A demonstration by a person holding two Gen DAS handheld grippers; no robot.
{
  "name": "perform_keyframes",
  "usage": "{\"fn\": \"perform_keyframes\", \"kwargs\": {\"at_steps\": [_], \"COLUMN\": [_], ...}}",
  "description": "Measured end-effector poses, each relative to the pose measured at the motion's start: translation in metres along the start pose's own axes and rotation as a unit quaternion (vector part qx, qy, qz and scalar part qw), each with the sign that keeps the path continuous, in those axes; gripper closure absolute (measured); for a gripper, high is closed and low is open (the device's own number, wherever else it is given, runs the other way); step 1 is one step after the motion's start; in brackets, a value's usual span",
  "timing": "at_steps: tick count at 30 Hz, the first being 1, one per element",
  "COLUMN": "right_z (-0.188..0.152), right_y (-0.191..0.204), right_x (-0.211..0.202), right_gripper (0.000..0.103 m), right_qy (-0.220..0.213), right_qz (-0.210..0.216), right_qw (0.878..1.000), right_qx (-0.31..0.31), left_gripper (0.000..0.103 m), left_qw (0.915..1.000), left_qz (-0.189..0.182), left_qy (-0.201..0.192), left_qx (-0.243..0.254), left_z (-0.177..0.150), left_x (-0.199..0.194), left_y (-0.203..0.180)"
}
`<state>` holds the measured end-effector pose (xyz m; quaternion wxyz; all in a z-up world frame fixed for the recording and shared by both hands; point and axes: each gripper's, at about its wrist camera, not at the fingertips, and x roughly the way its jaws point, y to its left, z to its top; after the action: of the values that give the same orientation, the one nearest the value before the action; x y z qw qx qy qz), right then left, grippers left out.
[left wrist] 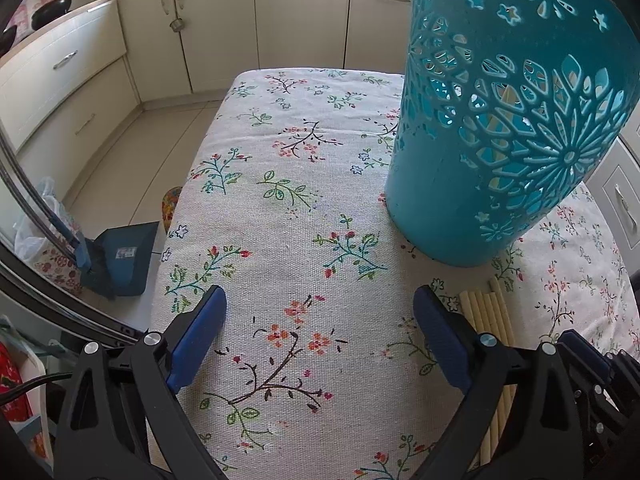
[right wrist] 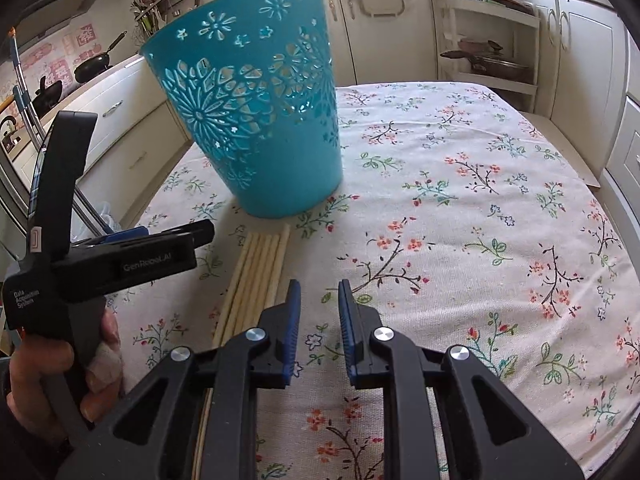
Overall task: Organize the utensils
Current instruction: 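Lower the open right gripper around another stick in the bundle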
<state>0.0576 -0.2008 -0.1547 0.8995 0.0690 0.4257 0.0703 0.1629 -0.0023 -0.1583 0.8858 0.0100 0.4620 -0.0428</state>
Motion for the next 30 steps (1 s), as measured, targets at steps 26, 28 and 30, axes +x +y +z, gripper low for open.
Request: {"fn": "perform_keyframes", "kwargs": {"at_steps": [26, 28, 30], "right_z": [0.000, 0.000, 0.001], "right_y": [0.013, 0.014, 0.016], "right_x": [0.010, 0.009, 0.009], "right_gripper": [0.082, 0.082, 0.082], "right_qy": [0.019, 0.017, 0.014], "right_qz": [0.008, 0.013, 0.017], "right_qw": [1.000, 1.000, 1.000], "right_qx": [-0.019, -0.015, -0.018], "left_gripper": [0.011, 0.011, 0.011], "left_qw": [1.0000, 1.0000, 1.0000], "left_qz": [-0.001, -0.001, -0.001], "left_qy": [0.000, 0.000, 0.000], "left_qx": [0.001, 0.000, 0.001], "left_z": [0.000, -0.001, 0.000], "left_x": [0.000, 0.000, 0.000], "left_y": [0.000, 0.000, -0.001]}}
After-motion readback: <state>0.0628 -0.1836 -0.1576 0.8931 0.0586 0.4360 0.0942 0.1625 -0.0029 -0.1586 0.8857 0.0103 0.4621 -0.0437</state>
